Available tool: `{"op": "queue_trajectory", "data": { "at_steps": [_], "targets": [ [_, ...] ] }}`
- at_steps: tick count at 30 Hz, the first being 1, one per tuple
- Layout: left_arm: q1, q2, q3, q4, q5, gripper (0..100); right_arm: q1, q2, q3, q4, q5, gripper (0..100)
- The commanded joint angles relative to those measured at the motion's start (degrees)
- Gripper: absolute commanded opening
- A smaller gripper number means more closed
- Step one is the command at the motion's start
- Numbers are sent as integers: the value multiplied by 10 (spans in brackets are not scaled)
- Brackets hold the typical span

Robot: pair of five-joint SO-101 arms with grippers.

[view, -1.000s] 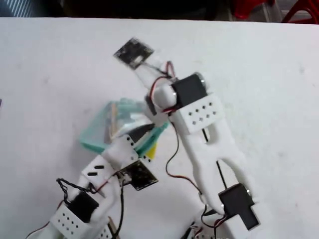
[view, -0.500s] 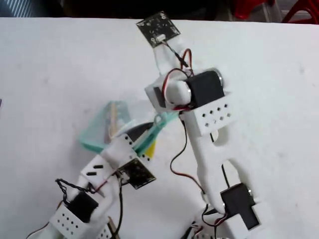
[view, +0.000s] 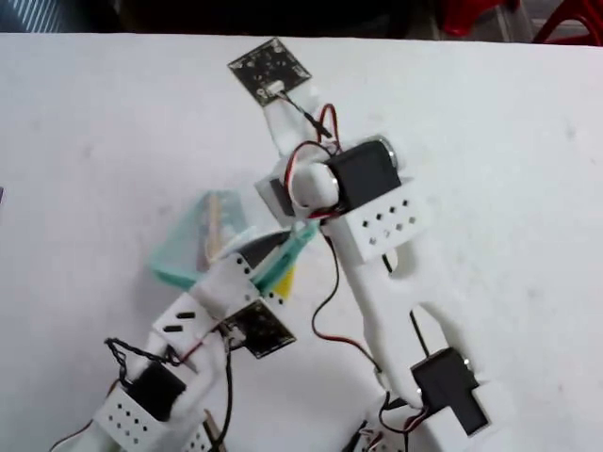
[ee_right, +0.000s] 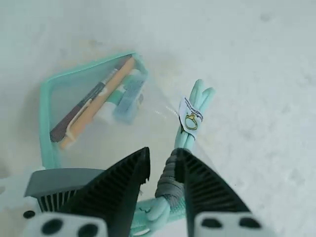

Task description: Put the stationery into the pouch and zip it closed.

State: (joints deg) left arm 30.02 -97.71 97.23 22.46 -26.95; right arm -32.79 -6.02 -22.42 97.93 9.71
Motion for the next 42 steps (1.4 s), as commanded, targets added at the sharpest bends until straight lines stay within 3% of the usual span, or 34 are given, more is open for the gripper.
{"op": "queue_trajectory", "data": {
  "at_steps": [1,11,23,35,40,42],
  "targets": [
    [-10,6,-3,-3,-4,24,-5,-22,24,10,-4,222],
    [-10,6,-3,-3,-6,24,-62,-46,-1,10,-33,224],
    [-10,6,-3,-3,-7,24,-36,-45,4,10,-66,226],
    [-10,6,-3,-2,-7,24,-2,68,73,11,-64,226],
    [-10,6,-3,-2,-7,24,4,73,104,11,5,208],
    [-10,6,-3,-2,-7,24,-13,76,119,11,20,134]
  ]
}}
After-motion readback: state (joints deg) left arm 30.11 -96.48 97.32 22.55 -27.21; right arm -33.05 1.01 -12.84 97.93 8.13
